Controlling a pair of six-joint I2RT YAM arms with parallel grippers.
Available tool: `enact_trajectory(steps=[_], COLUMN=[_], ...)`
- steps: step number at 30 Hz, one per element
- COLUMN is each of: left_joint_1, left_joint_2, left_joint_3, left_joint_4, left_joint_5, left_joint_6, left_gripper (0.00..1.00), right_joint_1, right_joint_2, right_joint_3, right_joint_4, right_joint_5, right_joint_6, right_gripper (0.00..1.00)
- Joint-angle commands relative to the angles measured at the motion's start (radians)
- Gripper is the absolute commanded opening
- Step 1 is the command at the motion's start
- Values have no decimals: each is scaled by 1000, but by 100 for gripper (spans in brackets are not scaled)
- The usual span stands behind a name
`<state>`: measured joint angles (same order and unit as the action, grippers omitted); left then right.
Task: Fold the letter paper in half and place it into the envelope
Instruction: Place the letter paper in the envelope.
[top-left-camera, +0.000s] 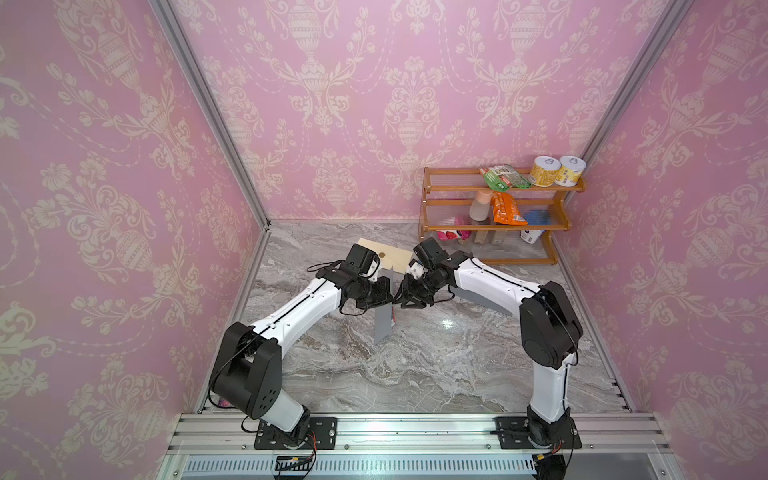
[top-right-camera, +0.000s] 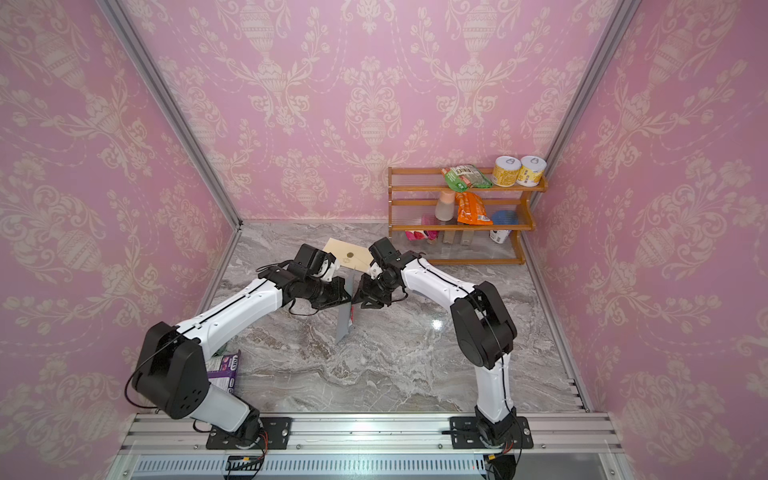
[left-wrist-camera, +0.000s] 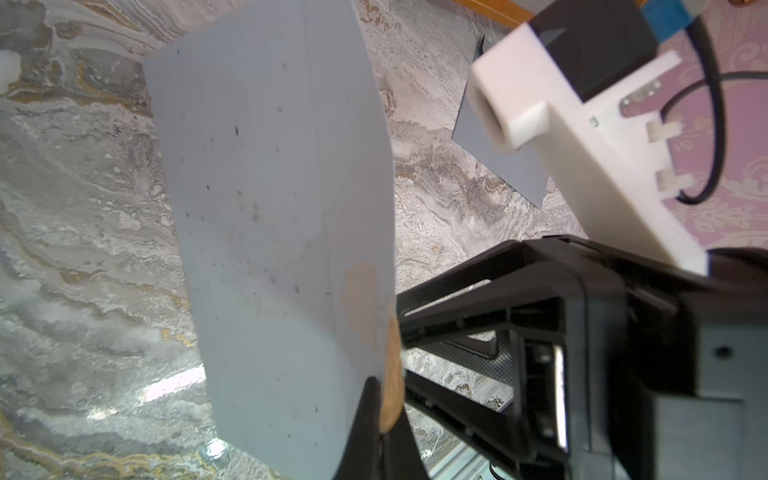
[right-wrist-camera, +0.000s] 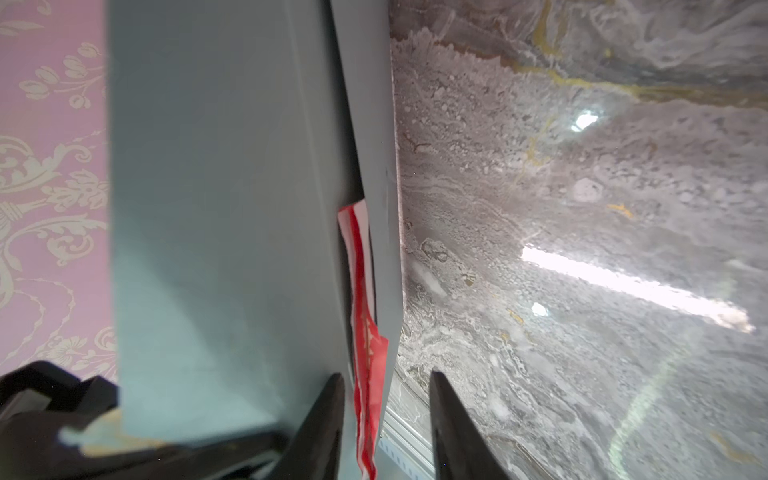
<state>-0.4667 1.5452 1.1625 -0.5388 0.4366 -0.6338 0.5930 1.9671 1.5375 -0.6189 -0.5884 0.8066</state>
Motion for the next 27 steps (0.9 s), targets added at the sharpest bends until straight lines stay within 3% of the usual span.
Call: enact_trajectory(steps=[1,27], left_joint_1=[3,5], left_joint_2=[-7,-12], left_joint_3=[28,20], left_joint_4=[8,34], left_joint_5=[11,15], left_joint_6=[3,-31], left_gripper=[0,0], right_joint_1=[8,41], right_joint_2=[25,-61], right_joint_3=[26,-50], right_joint_4=[-13,-19], right_joint_5=[-15,-51], right_joint_6=[-25,-46], right_gripper=[32,27])
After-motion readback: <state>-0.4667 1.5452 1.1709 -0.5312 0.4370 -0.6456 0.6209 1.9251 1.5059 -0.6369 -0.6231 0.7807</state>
